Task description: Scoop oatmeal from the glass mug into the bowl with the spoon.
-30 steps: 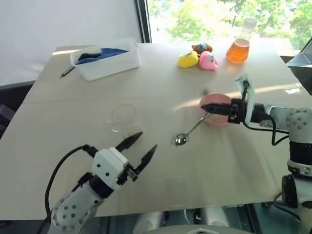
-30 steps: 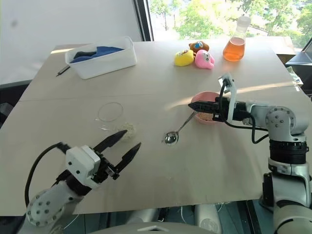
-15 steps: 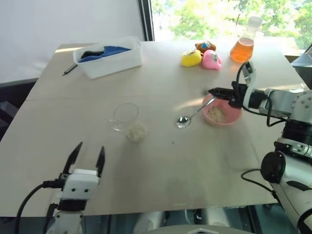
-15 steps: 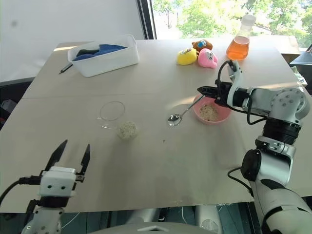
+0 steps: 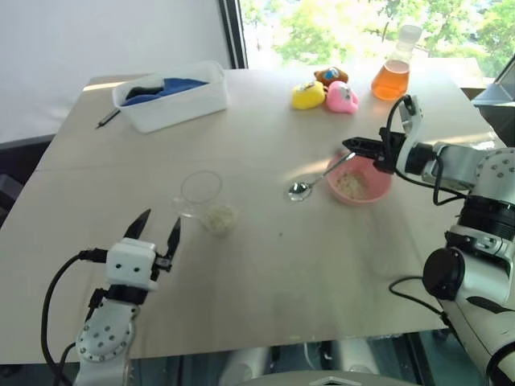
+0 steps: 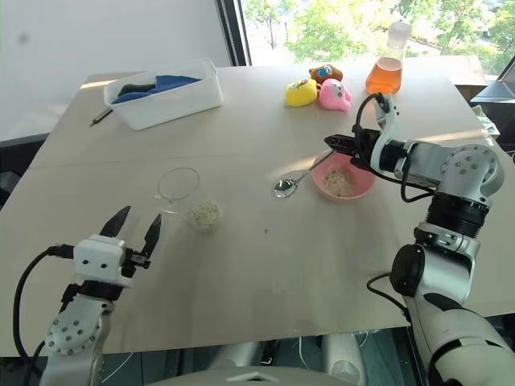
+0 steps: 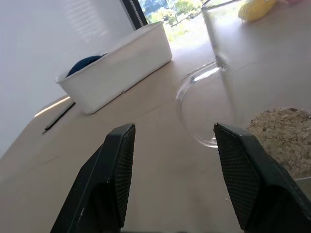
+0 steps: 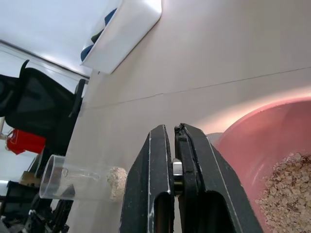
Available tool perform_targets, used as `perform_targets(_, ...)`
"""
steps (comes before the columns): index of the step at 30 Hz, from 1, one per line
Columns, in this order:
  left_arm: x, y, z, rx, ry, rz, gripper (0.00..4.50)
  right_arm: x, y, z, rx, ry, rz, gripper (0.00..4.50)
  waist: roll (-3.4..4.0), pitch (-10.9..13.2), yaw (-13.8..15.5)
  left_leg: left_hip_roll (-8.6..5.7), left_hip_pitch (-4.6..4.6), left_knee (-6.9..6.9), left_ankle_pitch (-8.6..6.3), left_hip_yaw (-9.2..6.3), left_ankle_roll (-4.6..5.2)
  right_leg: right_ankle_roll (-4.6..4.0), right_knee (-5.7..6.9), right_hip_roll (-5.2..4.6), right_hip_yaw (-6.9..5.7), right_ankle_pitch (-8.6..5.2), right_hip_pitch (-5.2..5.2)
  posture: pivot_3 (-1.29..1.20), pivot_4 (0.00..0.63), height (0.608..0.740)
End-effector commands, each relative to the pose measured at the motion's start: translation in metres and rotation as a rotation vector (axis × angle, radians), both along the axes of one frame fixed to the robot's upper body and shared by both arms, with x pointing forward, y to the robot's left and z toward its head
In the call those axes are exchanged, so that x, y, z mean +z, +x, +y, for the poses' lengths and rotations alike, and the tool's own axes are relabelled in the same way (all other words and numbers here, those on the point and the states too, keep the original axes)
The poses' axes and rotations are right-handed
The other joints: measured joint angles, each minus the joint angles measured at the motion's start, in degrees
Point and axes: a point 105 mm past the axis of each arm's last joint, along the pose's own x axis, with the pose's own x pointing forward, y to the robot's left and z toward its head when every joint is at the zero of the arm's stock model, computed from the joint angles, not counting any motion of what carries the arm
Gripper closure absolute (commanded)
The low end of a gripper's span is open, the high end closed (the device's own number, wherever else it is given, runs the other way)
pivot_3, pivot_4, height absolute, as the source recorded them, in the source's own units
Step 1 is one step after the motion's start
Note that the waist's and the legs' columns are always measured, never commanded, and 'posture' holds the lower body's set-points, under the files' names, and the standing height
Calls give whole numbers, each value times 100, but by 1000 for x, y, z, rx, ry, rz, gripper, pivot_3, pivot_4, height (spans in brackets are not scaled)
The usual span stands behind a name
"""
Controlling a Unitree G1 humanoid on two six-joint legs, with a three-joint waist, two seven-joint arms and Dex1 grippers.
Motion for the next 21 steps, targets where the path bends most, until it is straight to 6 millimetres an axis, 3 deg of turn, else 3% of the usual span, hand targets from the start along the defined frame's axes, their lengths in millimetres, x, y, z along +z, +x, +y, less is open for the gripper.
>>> perform_targets(1,7,5,7,-12,15,-13,1799,17,-2,-2,-12,21,-81,4500,0,0,2,0,-1,2,0,0,-1,-2,1,0,0,1,-1,0,150,740)
perform_targets(15,9,44,4,-117,41,-3,1799,15,-3,0,-22,20,-101,4500,1,-1,-67,0,-1,4,1,12,-1,-3,5,2,14,3,-9,0,150,740)
perform_targets(21,10,47,-4,-156,20,-4,1799,14,-4,-1,-23,8,-107,4500,1,-2,-129,0,-1,6,1,13,-1,-3,7,2,16,3,-10,0,150,740)
